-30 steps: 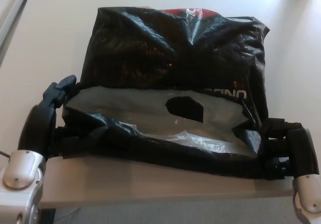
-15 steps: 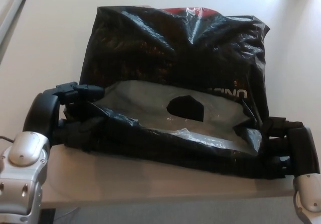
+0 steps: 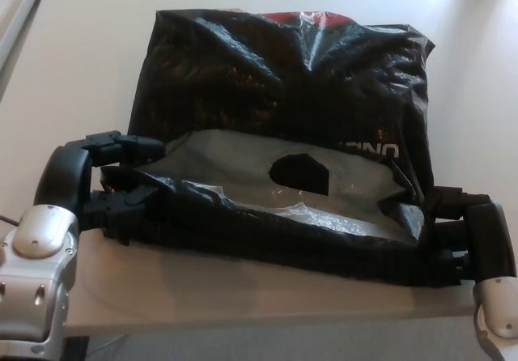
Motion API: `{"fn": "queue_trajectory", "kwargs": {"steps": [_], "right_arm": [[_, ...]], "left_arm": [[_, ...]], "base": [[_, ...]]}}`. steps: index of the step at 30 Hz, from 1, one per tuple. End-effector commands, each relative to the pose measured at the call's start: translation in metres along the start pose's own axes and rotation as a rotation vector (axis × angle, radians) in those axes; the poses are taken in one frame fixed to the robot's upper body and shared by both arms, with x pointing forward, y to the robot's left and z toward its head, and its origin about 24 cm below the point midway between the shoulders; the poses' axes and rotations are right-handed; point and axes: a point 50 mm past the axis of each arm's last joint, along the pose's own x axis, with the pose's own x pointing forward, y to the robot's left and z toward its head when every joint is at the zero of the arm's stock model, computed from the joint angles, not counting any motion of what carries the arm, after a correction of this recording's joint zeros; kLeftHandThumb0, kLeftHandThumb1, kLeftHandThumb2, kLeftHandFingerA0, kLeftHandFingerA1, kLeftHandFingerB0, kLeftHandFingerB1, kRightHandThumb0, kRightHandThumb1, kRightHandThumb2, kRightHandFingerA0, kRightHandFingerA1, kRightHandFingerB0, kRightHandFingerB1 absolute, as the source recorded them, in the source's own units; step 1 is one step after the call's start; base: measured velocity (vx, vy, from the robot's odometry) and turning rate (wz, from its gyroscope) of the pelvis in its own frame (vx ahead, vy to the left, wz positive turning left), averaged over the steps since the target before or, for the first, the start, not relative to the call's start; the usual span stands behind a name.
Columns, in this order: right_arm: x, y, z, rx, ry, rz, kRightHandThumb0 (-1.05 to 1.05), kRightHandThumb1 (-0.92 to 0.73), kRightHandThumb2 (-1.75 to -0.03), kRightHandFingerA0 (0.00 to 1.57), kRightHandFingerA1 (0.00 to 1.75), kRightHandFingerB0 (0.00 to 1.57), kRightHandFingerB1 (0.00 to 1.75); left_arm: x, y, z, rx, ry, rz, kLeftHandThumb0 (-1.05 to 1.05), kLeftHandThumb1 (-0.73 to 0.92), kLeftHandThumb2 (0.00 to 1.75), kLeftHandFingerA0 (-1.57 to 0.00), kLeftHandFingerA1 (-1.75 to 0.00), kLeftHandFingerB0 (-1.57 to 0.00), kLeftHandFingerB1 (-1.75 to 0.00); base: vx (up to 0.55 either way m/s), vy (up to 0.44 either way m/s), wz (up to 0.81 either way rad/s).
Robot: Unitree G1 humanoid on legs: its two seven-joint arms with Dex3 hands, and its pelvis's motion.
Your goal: A plastic bag is kept infront of the robot in the middle of the desk and the robot uses both its hands to grab it from the top and lifts it up and then releases it.
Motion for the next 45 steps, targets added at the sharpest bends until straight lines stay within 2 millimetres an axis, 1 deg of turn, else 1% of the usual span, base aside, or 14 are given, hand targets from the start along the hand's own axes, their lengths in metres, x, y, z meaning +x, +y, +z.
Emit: {"fn": "queue_trajectory", "kwargs": {"steps": [1, 3, 4, 6, 7, 8, 9, 10, 11, 12, 14, 15, 31, 45], "right_arm": [[0.021, -0.005, 0.017, 0.007, -0.024, -0.016, -0.77, -0.48, -1.10, 1.57, 1.51, 1.54, 1.48], [0.033, -0.011, 0.033, -0.005, -0.083, -0.033, -0.81, -0.55, -1.13, 1.57, 1.53, 1.53, 1.49], [0.040, -0.012, 0.043, 0.010, -0.123, -0.050, -0.84, -0.80, -0.63, 1.24, 1.58, 1.08, 1.55], [0.058, -0.019, 0.084, 0.060, -0.280, -0.089, -0.70, -0.53, -0.90, 1.27, 1.49, 1.01, 1.37], [0.064, -0.021, 0.103, 0.086, -0.343, -0.103, -0.51, -0.74, -0.63, 0.95, 1.75, 0.76, 1.68], [0.067, -0.023, 0.115, 0.108, -0.375, -0.114, -0.51, -0.74, -0.63, 0.95, 1.75, 0.76, 1.68], [0.072, -0.024, 0.132, 0.148, -0.416, -0.140, -0.41, -0.73, -0.61, 0.86, 1.75, 0.69, 1.63], [0.073, -0.024, 0.139, 0.165, -0.434, -0.150, -0.41, -0.73, -0.61, 0.86, 1.75, 0.69, 1.63], [0.077, -0.025, 0.149, 0.159, -0.455, -0.169, -0.40, -0.74, -0.61, 0.87, 1.75, 0.68, 1.66], [0.079, -0.025, 0.155, 0.158, -0.471, -0.180, -0.39, -0.75, -0.61, 0.87, 1.75, 0.68, 1.66], [0.081, -0.025, 0.159, 0.180, -0.469, -0.191, -0.39, -0.74, -0.61, 0.89, 1.75, 0.67, 1.69], [0.082, -0.025, 0.161, 0.189, -0.468, -0.205, -0.39, -0.75, -0.61, 0.86, 1.75, 0.64, 1.65], [0.104, -0.034, 0.189, 0.294, -0.387, -0.271, -0.38, -0.75, -0.60, 0.85, 1.75, 0.63, 1.65], [0.116, -0.037, 0.272, 0.276, -0.549, -0.233, -0.48, -0.74, -0.62, 0.85, 1.75, 0.63, 1.68]], "left_arm": [[-0.009, -0.001, 0.009, 0.119, -0.133, 0.052, -0.26, 0.47, 0.54, -1.07, -0.76, -0.87, -0.57], [-0.009, -0.003, 0.018, 0.140, -0.225, 0.046, -0.23, 0.47, 0.54, -1.06, -0.73, -0.86, -0.58], [-0.009, -0.003, 0.025, 0.134, -0.251, 0.051, -0.22, 0.45, 0.54, -1.01, -0.67, -0.88, -0.58], [-0.009, -0.005, 0.048, 0.210, -0.381, 0.061, -0.22, 0.46, 0.55, -0.94, -0.61, -0.88, -0.59], [-0.009, -0.006, 0.058, 0.300, -0.472, 0.050, -0.30, 0.54, 0.56, -0.83, -1.00, -0.81, -0.65], [-0.009, -0.007, 0.063, 0.380, -0.549, 0.030, -0.30, 0.54, 0.56, -0.83, -1.00, -0.81, -0.65], [-0.006, -0.009, 0.071, 0.374, -0.603, 0.020, -0.35, 0.46, 0.78, -1.06, -1.40, -0.75, -1.19], [-0.005, -0.010, 0.074, 0.372, -0.628, 0.016, -0.35, 0.46, 0.78, -1.06, -1.40, -0.75, -1.19], [0.000, -0.014, 0.080, 0.367, -0.658, -0.028, -0.16, 0.68, 0.60, -0.85, -1.75, -0.65, -1.75], [0.003, -0.017, 0.084, 0.352, -0.680, -0.058, -0.24, 0.54, 0.81, -1.21, -1.50, -1.02, -1.40], [0.005, -0.021, 0.086, 0.341, -0.691, -0.081, -0.24, 0.53, 0.83, -1.23, -1.50, -1.04, -1.40], [0.006, -0.027, 0.087, 0.328, -0.701, -0.098, -0.20, 0.68, 0.61, -0.90, -1.75, -0.69, -1.75], [0.008, -0.043, 0.148, 0.336, -0.953, -0.040, -0.17, 0.65, 0.66, -0.99, -1.75, -0.78, -1.75], [-0.020, -0.002, 0.270, 0.243, -1.220, 0.211, -0.14, 0.59, 0.69, -0.94, -1.75, -0.76, -1.75]], "base": [[0.00, 0.000, 0.00], [0.00, 0.000, 0.00], [0.00, 0.000, 0.00], [0.00, 0.000, 0.00], [0.00, 0.000, 0.00], [0.00, 0.000, 0.00], [0.00, 0.000, 0.00], [0.00, 0.000, 0.00], [0.00, 0.000, 0.00], [0.00, 0.000, 0.00], [0.00, 0.000, 0.00], [0.00, 0.000, 0.00], [0.00, 0.000, 0.00], [0.00, 0.000, 0.00]]}}
